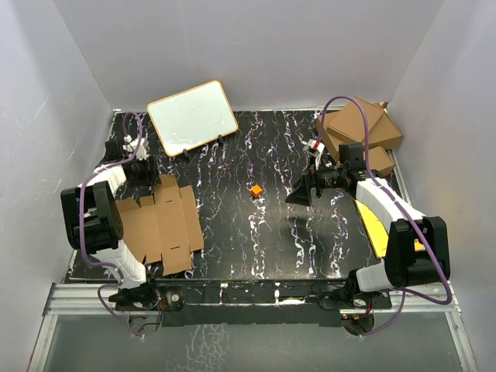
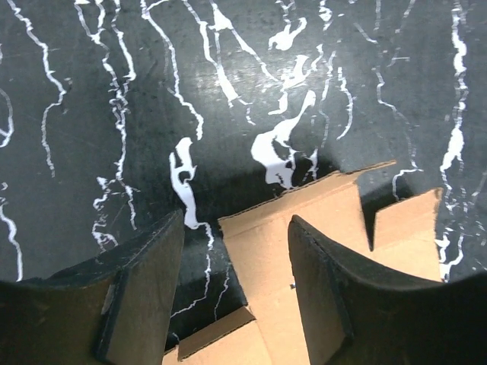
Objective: Fold the paper box
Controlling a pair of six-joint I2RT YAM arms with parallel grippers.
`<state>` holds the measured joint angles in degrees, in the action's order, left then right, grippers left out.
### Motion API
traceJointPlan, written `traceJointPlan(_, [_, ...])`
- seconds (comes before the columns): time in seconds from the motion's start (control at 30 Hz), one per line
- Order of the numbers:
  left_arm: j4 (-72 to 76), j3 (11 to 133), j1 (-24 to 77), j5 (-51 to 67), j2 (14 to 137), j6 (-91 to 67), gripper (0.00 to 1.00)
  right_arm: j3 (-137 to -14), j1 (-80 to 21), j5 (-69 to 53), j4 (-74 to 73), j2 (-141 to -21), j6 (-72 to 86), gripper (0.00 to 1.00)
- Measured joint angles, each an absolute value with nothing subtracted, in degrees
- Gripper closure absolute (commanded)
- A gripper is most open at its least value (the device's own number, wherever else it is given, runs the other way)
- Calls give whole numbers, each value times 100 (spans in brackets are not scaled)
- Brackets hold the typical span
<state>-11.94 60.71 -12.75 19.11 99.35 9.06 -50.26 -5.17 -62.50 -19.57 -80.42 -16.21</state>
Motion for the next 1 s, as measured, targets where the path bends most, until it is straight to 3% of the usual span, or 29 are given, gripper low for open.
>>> traceJointPlan(0.4, [-1157, 6226, -1319, 2805, 10265, 690, 49, -5043, -517, -6156, -1966, -8042, -1623, 2])
traceJointPlan(1.0, [-910, 6235, -1339, 3809, 10377, 106, 89, -5048, -521, -6136, -1973, -8042, -1623, 1])
